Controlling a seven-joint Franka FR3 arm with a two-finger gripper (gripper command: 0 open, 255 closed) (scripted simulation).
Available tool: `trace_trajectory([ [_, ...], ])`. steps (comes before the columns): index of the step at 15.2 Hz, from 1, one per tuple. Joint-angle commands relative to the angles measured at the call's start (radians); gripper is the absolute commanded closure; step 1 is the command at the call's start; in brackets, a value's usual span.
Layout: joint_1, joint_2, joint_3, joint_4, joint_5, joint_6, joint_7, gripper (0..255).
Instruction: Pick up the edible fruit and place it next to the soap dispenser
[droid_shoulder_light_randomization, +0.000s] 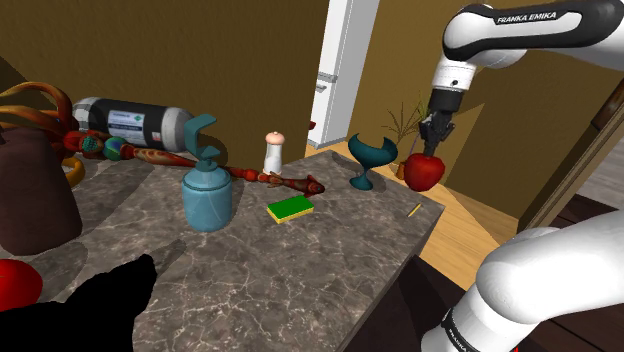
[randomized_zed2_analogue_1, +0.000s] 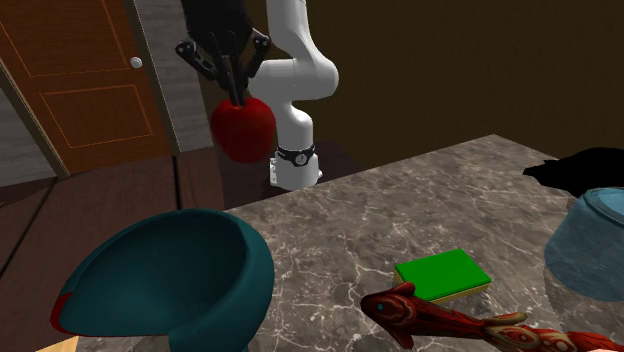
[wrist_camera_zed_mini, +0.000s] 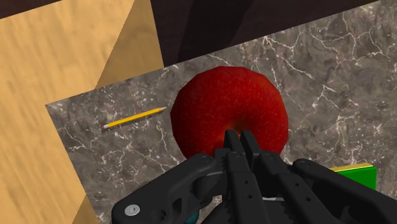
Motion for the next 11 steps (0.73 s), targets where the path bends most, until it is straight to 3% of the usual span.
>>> trace_trajectory([
  [1, 0.000, -0.004, 0.003, 0.024, 0.001, -0.028, 0.000, 255],
  [11, 0.007, 0.022, 0.012, 0.179, 0.012, -0.158, -0.003, 255],
])
